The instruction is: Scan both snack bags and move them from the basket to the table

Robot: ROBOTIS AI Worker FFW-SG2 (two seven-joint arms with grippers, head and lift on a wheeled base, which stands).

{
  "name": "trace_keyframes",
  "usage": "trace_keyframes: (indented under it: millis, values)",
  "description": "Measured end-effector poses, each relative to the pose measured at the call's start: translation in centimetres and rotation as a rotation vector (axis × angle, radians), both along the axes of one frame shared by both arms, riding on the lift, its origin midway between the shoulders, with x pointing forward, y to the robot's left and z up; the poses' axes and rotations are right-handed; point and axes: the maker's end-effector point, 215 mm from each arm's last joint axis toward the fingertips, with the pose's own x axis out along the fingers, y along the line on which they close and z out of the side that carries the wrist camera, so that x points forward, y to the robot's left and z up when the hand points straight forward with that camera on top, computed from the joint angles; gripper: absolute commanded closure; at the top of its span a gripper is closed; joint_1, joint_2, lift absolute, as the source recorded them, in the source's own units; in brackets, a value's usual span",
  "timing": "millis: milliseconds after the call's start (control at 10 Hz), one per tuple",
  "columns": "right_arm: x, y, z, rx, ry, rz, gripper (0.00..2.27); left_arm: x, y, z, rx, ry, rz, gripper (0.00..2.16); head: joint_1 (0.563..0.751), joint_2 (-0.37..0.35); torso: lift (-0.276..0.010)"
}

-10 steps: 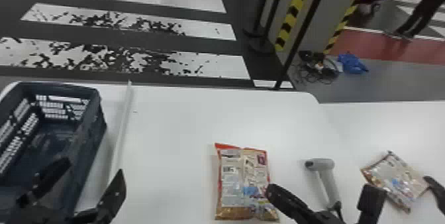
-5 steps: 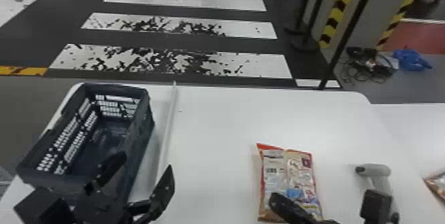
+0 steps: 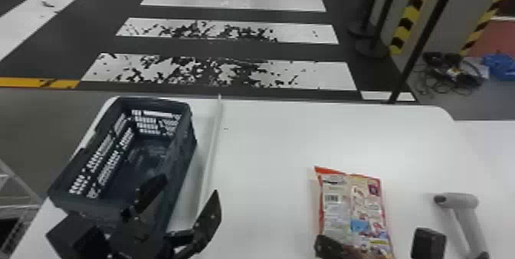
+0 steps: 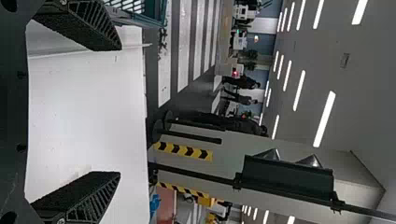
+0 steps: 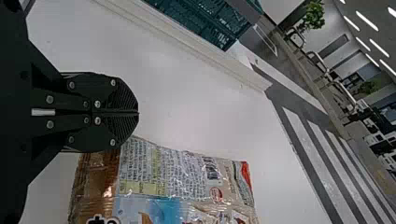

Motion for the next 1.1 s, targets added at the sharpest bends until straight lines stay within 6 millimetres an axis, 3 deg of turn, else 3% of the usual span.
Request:
trace_keyframes:
  millis: [200, 900, 1100]
  values:
    - [0.1, -0.2, -0.2, -0.006, -0.001, -0.001, 2.26, 0.0, -0.1, 0.1, -0.004, -0.001, 0.001, 0.03, 0.695, -0.021, -0.098]
    - [0.3, -4.2, -0.9, -0.035, 0.002, -0.058, 2.26, 0.1, -0.4, 0.5, -0.009, -0.008, -0.003, 0.03, 0.695, -0.091, -0.098]
    - [0.2, -4.5, -0.7, -0.026, 0.001, -0.063, 2.26, 0.1, -0.4, 0.6, -0.01, -0.011, -0.006, 0.03, 0.695, -0.1, -0.098]
